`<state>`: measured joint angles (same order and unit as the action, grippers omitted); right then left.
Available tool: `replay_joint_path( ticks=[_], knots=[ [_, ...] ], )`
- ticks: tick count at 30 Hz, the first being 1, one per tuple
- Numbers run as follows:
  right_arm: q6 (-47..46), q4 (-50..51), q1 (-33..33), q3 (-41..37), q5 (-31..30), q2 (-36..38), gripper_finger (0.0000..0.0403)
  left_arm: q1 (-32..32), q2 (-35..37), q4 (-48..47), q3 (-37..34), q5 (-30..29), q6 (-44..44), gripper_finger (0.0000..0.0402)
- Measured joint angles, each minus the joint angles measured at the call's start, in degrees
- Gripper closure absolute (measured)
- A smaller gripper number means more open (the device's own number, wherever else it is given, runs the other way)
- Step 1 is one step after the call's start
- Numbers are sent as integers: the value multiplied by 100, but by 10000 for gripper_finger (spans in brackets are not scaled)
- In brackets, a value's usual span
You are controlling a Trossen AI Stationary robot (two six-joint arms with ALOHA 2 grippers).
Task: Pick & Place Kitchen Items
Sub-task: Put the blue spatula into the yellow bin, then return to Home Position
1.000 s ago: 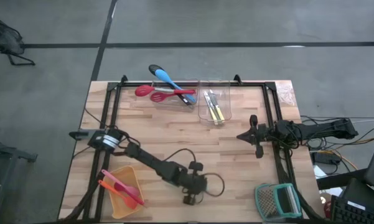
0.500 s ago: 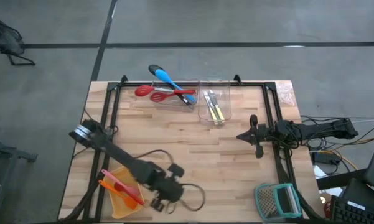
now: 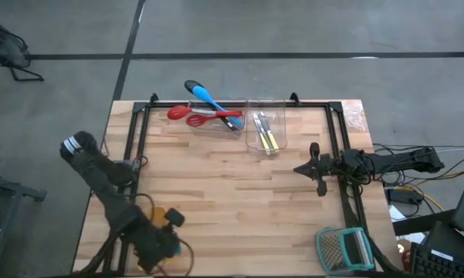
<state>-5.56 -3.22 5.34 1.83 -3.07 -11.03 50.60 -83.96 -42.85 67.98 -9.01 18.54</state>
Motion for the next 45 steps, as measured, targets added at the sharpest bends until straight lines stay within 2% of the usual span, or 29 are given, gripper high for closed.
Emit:
replay_joint_path(
  ticks=[6, 10, 15, 20, 25, 31, 34, 40, 45],
  knots=[
    [13, 0, -1, 0, 0, 0, 394, 563, 304, 123, -720, -619, 455, 346],
    [6, 0, 1, 0, 0, 2, 394, 698, 313, 556, -1057, -747, 702, 346],
    [7, 0, 0, 0, 0, 0, 394, 683, 302, 1036, -1220, -792, 1378, 345],
    [13, 0, 1, 0, 2, 0, 394, 810, 302, 1098, -1193, -909, 1513, 339],
    [13, 0, 1, 0, 0, 0, 394, 852, 302, 1195, -1186, -1163, 2006, 294],
    [11, -2, 1, 0, 0, 0, 394, 860, 307, 1038, -1217, -1207, 2073, 232],
    [13, -2, 1, 0, 0, 0, 394, 823, 332, 1146, -1217, -1669, 2070, 222],
    [13, -1, -1, 0, 2, 0, 394, 739, 334, 1317, -1217, -3615, 1880, 227],
    [13, -2, 0, 0, 0, 0, 394, 333, 334, 1936, -1426, -3703, 887, 265]
  ],
)
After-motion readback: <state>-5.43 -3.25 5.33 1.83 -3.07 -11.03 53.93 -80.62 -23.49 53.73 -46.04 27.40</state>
